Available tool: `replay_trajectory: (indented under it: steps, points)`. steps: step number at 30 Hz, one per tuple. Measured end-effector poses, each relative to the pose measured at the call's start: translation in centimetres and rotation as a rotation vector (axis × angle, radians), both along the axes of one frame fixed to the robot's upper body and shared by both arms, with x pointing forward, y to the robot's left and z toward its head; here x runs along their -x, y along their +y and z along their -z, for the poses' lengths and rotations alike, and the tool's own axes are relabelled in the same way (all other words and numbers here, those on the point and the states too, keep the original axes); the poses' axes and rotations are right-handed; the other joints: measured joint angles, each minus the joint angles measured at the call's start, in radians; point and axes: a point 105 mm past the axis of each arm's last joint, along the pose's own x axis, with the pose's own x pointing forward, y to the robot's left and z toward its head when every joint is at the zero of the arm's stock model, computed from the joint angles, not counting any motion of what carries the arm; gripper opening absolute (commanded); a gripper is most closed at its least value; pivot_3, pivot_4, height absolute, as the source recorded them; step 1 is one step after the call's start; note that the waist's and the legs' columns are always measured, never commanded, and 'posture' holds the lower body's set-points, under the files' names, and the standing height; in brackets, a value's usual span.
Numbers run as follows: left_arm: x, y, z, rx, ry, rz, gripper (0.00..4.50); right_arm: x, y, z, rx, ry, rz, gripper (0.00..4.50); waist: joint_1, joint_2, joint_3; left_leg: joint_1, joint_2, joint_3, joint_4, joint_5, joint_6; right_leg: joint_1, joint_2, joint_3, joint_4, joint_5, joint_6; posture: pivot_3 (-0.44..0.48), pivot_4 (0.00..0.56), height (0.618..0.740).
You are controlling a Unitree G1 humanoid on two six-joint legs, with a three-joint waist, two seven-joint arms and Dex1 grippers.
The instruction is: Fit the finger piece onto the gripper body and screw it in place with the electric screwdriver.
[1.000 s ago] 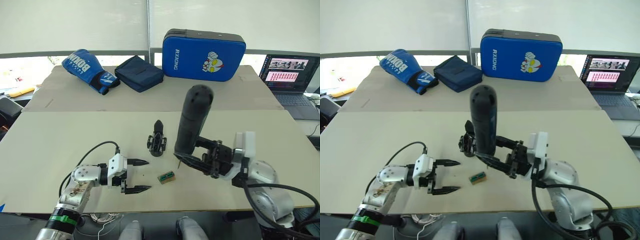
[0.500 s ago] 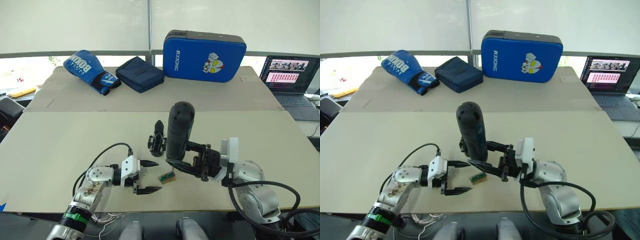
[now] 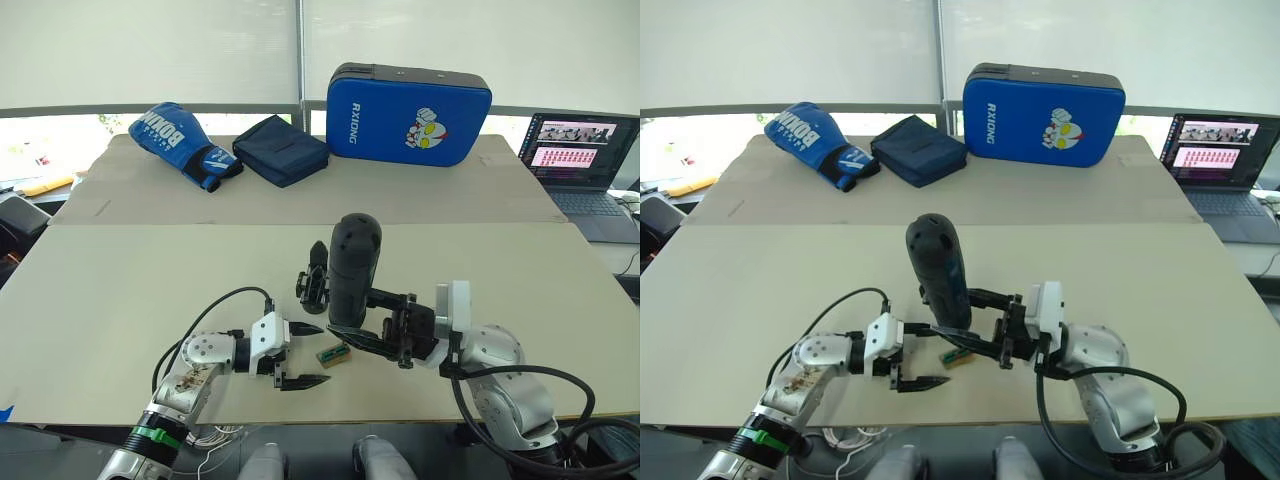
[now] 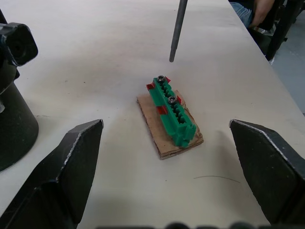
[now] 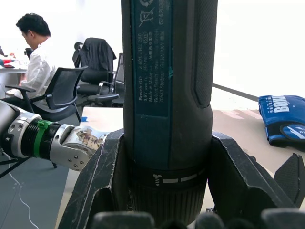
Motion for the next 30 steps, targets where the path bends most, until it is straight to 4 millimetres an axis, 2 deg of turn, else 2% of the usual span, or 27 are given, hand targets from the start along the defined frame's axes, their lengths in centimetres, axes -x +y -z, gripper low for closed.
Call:
replay_trajectory:
  steps: [30]
  points:
    - [0.19, 0.04, 0.15, -0.002, 0.0, 0.004, 4.5, -0.58, -0.25, 0.78, 0.015, 0.018, 0.023, 1.91, -0.001, 0.0, 0.0, 0.0, 0.0, 0.0, 0.0, 0.0, 0.0, 0.0, 0.0, 0.0, 0.0, 0.0, 0.0, 0.0, 0.15, 0.74]
